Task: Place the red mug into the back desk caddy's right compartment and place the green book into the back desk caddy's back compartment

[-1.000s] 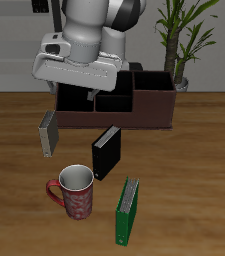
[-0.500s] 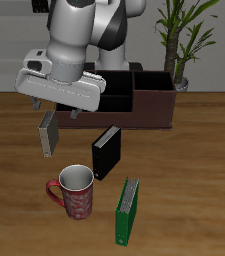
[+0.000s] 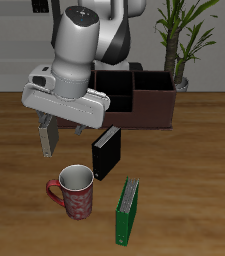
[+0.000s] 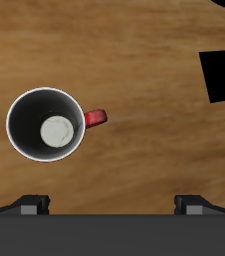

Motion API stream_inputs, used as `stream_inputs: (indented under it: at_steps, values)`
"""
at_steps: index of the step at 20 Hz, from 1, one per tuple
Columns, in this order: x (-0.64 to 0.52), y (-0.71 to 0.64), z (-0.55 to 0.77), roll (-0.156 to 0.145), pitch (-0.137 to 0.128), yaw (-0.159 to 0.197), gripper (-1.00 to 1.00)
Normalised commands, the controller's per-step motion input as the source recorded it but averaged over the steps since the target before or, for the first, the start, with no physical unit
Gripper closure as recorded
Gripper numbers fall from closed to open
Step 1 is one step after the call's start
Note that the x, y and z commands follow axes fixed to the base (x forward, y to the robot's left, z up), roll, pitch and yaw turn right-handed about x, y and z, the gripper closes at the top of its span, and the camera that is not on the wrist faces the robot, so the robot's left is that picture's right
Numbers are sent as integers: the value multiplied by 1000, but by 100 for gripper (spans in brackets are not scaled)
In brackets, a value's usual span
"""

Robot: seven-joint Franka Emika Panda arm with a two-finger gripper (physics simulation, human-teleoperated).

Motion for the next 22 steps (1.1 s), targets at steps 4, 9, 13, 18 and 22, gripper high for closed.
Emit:
stream_inputs:
  at_steps: [4, 9, 13, 18, 22]
  values:
    - [198, 258, -208, 133, -3, -50, -100]
    - [147, 190, -126, 114, -29, -1, -100]
    - [168, -68, -168, 6, -6, -102, -100]
    - [49, 2, -133, -13, -19, -31, -100]
    - [109, -38, -252, -10, 23, -62, -100]
